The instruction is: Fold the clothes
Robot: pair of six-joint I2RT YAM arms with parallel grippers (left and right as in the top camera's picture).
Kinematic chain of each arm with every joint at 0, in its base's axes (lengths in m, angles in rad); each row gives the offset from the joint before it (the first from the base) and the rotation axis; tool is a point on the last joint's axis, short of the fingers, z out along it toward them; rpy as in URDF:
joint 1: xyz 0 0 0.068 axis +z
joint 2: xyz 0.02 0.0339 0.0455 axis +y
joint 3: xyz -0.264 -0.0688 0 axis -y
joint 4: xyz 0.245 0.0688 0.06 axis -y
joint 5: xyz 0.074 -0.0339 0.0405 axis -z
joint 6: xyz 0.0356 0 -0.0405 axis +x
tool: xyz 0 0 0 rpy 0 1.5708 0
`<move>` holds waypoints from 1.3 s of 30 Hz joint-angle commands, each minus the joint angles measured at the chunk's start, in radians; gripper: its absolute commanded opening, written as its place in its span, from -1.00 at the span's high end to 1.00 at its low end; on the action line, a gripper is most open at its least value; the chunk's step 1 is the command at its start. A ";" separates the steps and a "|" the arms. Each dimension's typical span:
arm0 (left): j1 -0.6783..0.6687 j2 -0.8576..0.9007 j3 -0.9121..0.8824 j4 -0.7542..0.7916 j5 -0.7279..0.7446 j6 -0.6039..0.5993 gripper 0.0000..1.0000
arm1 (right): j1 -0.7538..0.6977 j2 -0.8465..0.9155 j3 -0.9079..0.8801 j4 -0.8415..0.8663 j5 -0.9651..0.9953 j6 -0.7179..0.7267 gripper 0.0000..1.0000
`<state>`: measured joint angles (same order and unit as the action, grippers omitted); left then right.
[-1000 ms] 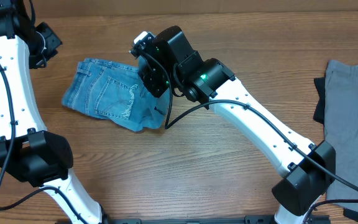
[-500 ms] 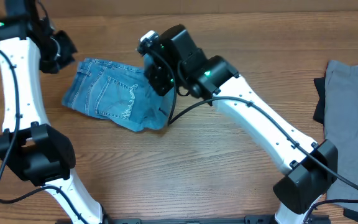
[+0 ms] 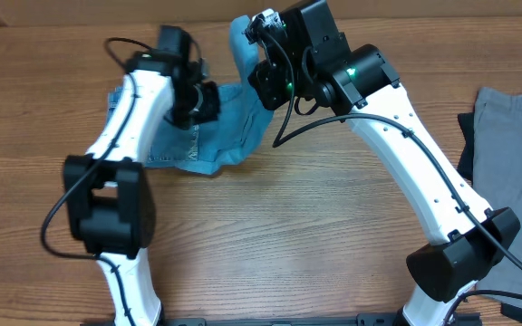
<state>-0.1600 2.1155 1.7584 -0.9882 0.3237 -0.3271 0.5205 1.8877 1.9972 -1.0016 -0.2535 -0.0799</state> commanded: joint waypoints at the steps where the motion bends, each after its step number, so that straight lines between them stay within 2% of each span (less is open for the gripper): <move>1: -0.055 0.115 -0.019 0.020 0.013 -0.077 0.92 | -0.043 -0.029 0.040 0.004 -0.029 -0.051 0.93; 7: -0.116 0.213 -0.019 0.116 0.017 -0.092 0.92 | -0.153 -0.029 0.040 -0.039 -0.115 -0.116 0.93; 14: -0.177 0.214 -0.004 0.254 0.086 -0.127 0.92 | -0.241 -0.031 0.041 -0.068 -0.139 -0.192 0.93; 20: -0.186 0.212 0.095 0.251 0.092 -0.138 0.92 | -0.223 -0.031 0.041 -0.103 -0.204 -0.273 0.92; 24: -0.167 0.212 0.203 0.182 0.092 -0.132 0.92 | -0.172 -0.031 0.040 -0.113 -0.204 -0.291 0.92; 28: -0.103 0.207 0.412 0.006 0.082 -0.084 0.92 | -0.093 -0.030 0.037 -0.111 -0.204 -0.291 0.92; 33: 0.016 0.192 0.621 -0.205 -0.037 -0.084 0.92 | 0.010 -0.027 0.016 -0.097 -0.204 -0.287 0.92; 39: 0.192 0.148 0.729 -0.349 -0.072 -0.032 0.92 | 0.120 0.021 -0.012 -0.022 -0.192 -0.240 0.92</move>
<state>-0.0574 2.3188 2.4329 -1.2938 0.2981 -0.4160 0.5880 1.8900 1.9926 -1.0706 -0.4198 -0.3569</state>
